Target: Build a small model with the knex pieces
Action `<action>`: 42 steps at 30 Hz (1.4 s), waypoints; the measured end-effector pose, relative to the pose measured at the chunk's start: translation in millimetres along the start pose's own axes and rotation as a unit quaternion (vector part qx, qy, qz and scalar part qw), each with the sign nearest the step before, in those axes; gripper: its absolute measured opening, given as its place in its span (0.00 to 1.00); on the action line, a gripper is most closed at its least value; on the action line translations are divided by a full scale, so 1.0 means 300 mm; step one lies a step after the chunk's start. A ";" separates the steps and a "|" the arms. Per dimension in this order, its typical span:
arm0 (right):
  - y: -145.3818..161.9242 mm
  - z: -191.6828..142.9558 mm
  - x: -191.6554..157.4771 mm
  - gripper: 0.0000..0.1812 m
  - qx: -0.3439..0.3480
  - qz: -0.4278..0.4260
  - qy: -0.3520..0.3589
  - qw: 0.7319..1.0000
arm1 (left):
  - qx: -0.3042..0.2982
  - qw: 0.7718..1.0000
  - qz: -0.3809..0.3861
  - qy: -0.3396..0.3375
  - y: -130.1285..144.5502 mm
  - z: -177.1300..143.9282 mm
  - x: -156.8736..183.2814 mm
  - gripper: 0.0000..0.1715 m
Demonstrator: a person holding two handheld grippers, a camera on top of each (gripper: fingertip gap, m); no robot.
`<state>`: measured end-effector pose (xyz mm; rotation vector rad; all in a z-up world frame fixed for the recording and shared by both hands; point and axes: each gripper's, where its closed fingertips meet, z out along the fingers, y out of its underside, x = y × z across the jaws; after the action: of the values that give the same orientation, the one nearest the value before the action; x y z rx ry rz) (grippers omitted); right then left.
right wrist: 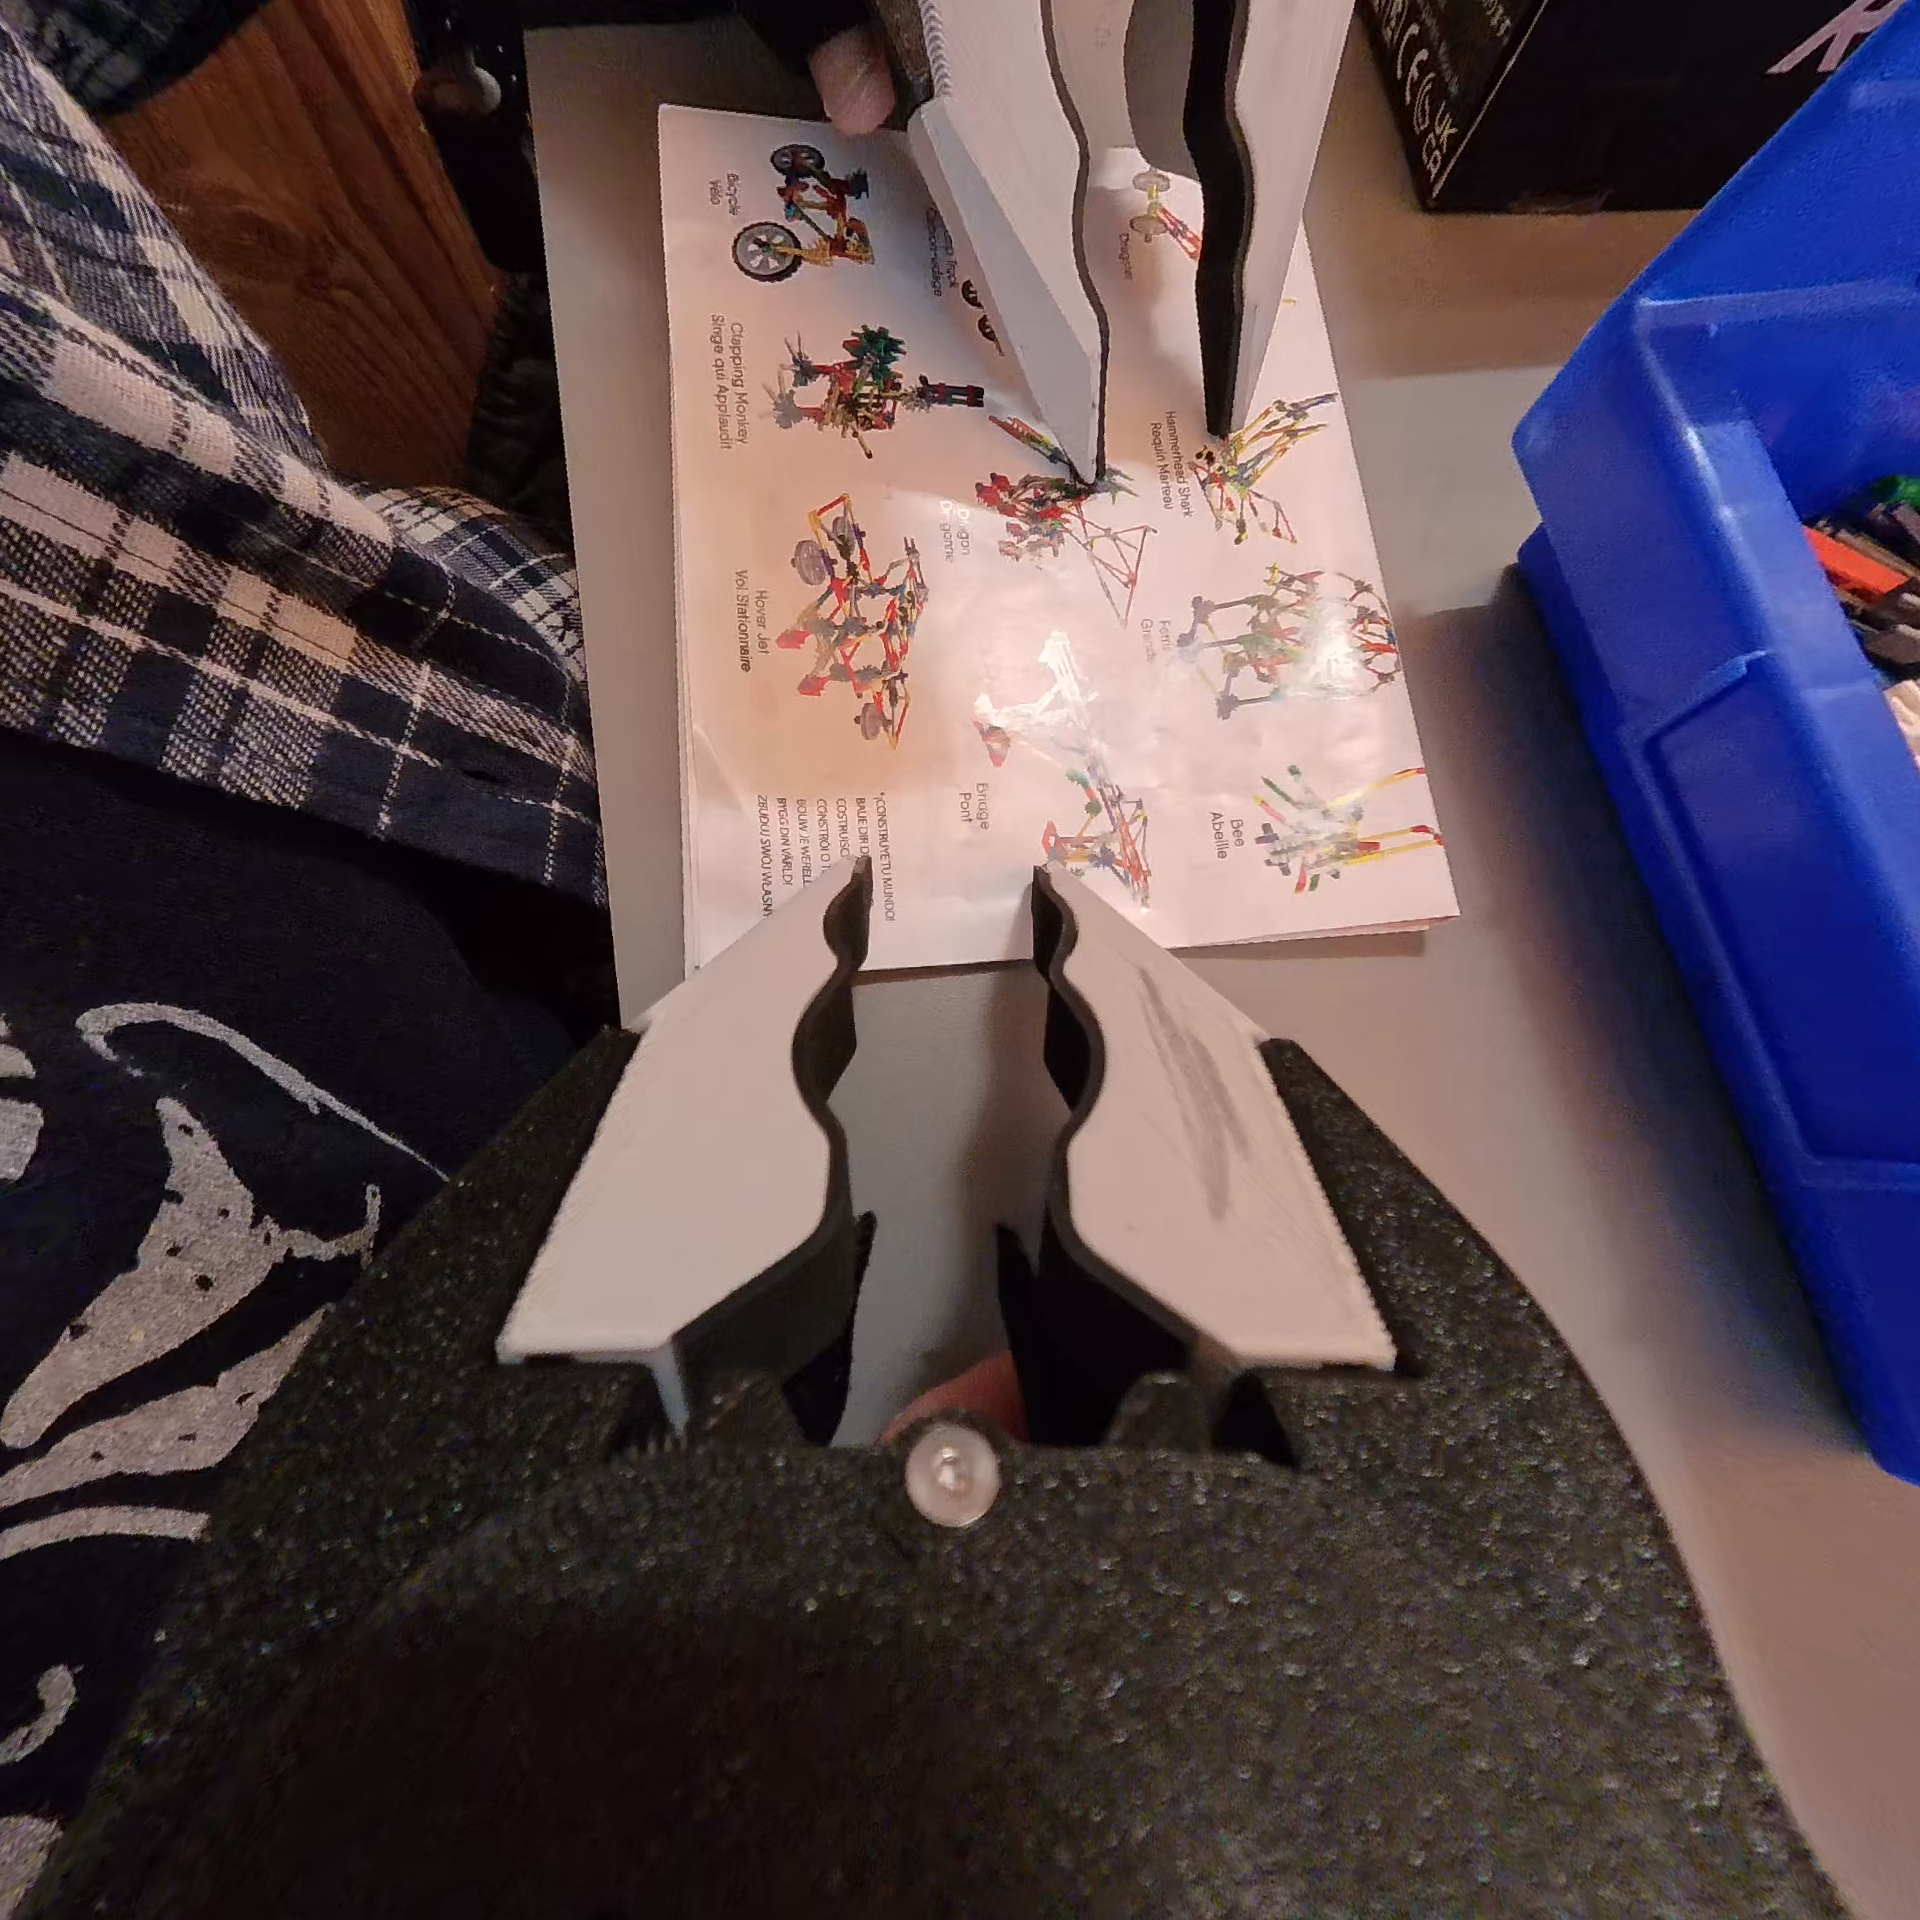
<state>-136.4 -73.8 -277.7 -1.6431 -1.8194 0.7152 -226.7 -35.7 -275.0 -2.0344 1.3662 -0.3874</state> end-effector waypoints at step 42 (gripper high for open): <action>-0.006 -0.013 0.000 0.22 0.018 -0.002 -0.001 1.000 | 0.053 0.985 0.123 -0.109 -0.345 -0.170 -0.226 0.19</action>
<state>-134.7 -74.0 -273.6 -1.6169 -1.8001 0.7428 -210.0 33.3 -161.6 -1.7383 1.4066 -0.1213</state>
